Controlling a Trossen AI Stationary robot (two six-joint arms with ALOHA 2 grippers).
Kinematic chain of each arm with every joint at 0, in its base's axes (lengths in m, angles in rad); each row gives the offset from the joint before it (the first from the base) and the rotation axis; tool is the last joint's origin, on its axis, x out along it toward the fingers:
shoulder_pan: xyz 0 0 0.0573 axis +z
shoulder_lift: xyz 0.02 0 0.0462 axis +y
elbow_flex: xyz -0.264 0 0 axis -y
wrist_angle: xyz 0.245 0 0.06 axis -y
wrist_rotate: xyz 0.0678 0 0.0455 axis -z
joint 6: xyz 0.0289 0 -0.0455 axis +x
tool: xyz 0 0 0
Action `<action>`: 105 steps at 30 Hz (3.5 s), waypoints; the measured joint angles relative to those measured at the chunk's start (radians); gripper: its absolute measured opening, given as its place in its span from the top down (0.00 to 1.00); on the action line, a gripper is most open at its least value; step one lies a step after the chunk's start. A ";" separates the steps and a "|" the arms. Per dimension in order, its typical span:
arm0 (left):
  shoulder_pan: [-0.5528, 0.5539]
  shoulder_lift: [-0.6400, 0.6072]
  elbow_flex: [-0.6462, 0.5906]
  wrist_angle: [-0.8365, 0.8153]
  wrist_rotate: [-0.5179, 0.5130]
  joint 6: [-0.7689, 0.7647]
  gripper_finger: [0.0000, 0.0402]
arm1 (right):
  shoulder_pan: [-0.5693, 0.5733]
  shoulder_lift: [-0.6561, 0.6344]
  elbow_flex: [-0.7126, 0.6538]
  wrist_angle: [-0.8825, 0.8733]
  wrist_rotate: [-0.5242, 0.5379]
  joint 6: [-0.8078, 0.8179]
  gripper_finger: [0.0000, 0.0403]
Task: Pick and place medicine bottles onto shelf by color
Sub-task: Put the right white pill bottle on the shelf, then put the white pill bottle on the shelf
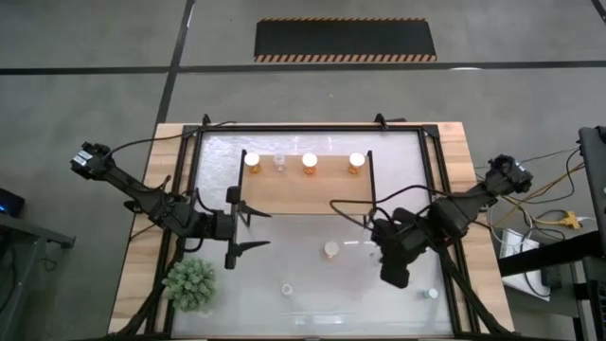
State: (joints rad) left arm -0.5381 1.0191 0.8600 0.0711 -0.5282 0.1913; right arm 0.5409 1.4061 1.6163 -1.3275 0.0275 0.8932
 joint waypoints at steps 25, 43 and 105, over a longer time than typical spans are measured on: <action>0.000 0.001 -0.001 -0.004 0.000 0.006 0.33 | -0.427 0.305 0.447 -0.244 0.070 -0.663 0.66; 0.000 0.001 -0.001 -0.005 0.000 0.006 0.33 | -0.557 0.304 0.285 -0.244 -0.009 -0.775 0.66; 0.000 0.220 0.095 0.288 0.004 -0.027 0.33 | 0.022 -0.521 -0.884 1.291 0.471 -0.997 0.46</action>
State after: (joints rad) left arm -0.5381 1.2394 0.9550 0.3593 -0.5243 0.1645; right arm 0.5631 0.8848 0.7318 -0.0365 0.4986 -0.1033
